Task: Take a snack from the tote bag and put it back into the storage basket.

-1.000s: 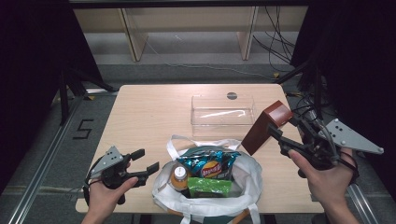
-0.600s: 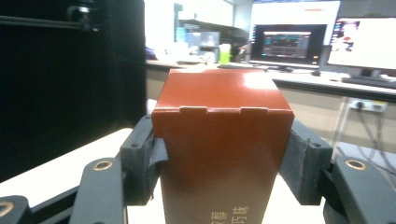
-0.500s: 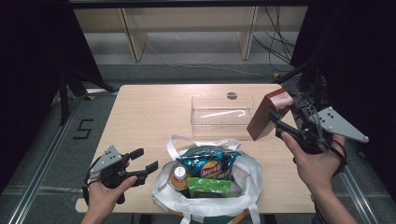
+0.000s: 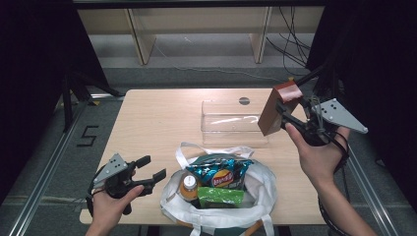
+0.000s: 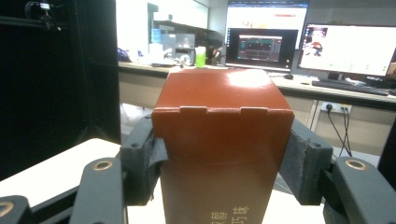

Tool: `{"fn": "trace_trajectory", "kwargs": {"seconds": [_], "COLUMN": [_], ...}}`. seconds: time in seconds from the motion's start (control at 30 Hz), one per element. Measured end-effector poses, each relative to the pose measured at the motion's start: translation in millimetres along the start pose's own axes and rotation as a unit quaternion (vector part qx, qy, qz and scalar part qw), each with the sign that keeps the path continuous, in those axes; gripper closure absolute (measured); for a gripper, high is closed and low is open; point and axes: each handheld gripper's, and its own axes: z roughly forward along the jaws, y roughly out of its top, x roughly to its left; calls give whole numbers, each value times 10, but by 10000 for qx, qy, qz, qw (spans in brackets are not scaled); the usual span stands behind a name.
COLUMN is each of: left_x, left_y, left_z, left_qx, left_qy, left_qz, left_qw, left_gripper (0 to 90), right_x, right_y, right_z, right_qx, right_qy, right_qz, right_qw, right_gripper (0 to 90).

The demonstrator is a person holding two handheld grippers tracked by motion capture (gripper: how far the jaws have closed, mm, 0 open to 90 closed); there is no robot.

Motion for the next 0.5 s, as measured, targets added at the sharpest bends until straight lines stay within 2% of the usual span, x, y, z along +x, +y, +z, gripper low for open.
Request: {"fn": "trace_trajectory", "kwargs": {"seconds": [0.1, 0.13, 0.23, 0.3, 0.37, 0.4, 0.43, 0.5], "left_x": [0, -1, -17, -14, -6, -5, -2, 0], "left_y": [-1, 0, 2, 3, 7, 8, 9, 10], "left_z": [-4, -3, -4, -5, -7, -9, -11, -12], "left_qx": [22, 10, 0, -2, -5, -5, -9, -17], "left_qy": [50, 38, 61, 57, 50, 52, 57, 56], "left_qz": [-8, -4, -58, -35, 20, 21, 27, 29], "left_qw": [10000, 10000, 10000, 10000, 10000, 10000, 10000, 10000], "left_gripper": [214, 214, 214, 214, 213, 214, 213, 214], "right_x": [-2, 10, -4, 6, -2, 3, -10, -7], "right_y": [-18, -24, -36, -46, -52, -54, -57, -64], "right_z": [35, 43, 85, 109, 129, 137, 148, 172], "right_qx": [-16, 37, 55, 73, 68, 64, 85, 45], "right_qy": [-26, -28, -13, -36, -73, -111, -114, -190], "right_qz": [-13, 96, -26, 32, -11, 54, 4, 92], "right_qw": [10000, 9999, 10000, 10000, 9999, 9999, 9999, 9998], "right_gripper": [391, 391, 391, 391, 391, 391, 391, 391]}}
